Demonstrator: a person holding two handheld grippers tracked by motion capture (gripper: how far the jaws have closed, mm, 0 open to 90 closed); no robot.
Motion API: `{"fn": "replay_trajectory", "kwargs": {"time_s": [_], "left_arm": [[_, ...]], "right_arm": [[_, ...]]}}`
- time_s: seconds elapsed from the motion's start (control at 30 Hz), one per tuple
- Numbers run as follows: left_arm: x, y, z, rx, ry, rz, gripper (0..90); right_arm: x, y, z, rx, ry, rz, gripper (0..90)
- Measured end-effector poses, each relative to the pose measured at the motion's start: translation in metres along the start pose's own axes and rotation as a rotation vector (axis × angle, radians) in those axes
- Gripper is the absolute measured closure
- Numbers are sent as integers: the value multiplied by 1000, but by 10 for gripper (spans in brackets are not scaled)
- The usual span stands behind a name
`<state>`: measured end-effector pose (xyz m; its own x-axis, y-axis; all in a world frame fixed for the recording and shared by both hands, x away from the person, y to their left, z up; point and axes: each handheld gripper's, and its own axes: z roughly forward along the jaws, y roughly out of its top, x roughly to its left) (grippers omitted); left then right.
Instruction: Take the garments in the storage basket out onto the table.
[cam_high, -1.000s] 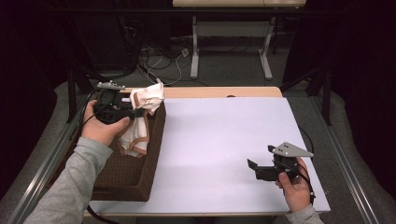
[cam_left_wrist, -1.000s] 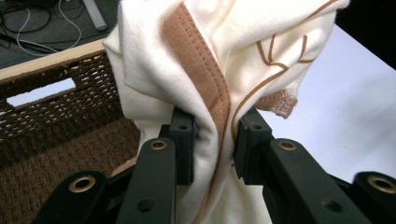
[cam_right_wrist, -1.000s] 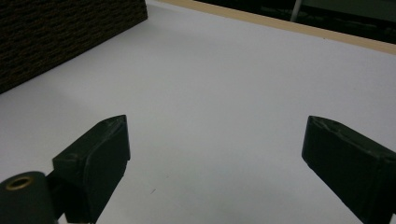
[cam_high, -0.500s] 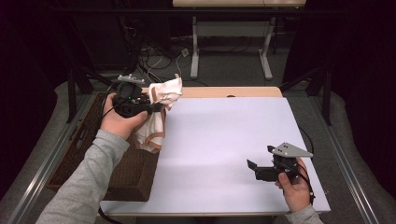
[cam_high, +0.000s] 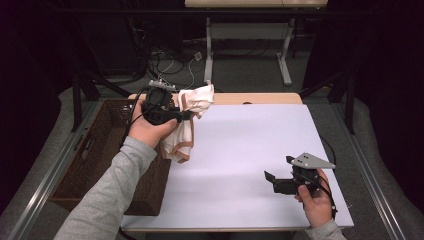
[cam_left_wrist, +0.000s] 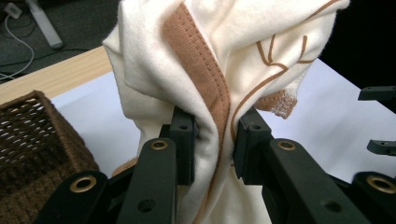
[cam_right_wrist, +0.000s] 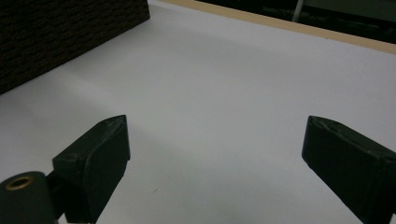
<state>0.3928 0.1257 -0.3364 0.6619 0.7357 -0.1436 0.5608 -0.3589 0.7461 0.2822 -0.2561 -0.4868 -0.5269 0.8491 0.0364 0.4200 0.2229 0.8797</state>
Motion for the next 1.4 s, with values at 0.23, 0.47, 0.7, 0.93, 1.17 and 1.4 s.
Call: {"fn": "replay_trajectory", "kwargs": {"time_s": [0.23,0.47,0.7,0.93,1.17,1.4], "left_arm": [[-6,2,11,8,-8,-2,727],[-9,0,24,17,-30,-7,727],[-16,-5,40,32,-55,-20,727],[-26,-7,56,54,-76,-10,728],[-41,-8,69,70,-106,5,728],[-50,-12,79,85,-120,13,729]], "right_arm": [[-1,0,0,-1,1,0,75],[-1,0,-1,1,2,-9,75],[-1,0,-1,0,4,-8,75],[-1,0,0,0,5,-8,75],[-1,1,-2,-2,4,-3,75],[-1,1,-1,3,4,-13,75]]}}
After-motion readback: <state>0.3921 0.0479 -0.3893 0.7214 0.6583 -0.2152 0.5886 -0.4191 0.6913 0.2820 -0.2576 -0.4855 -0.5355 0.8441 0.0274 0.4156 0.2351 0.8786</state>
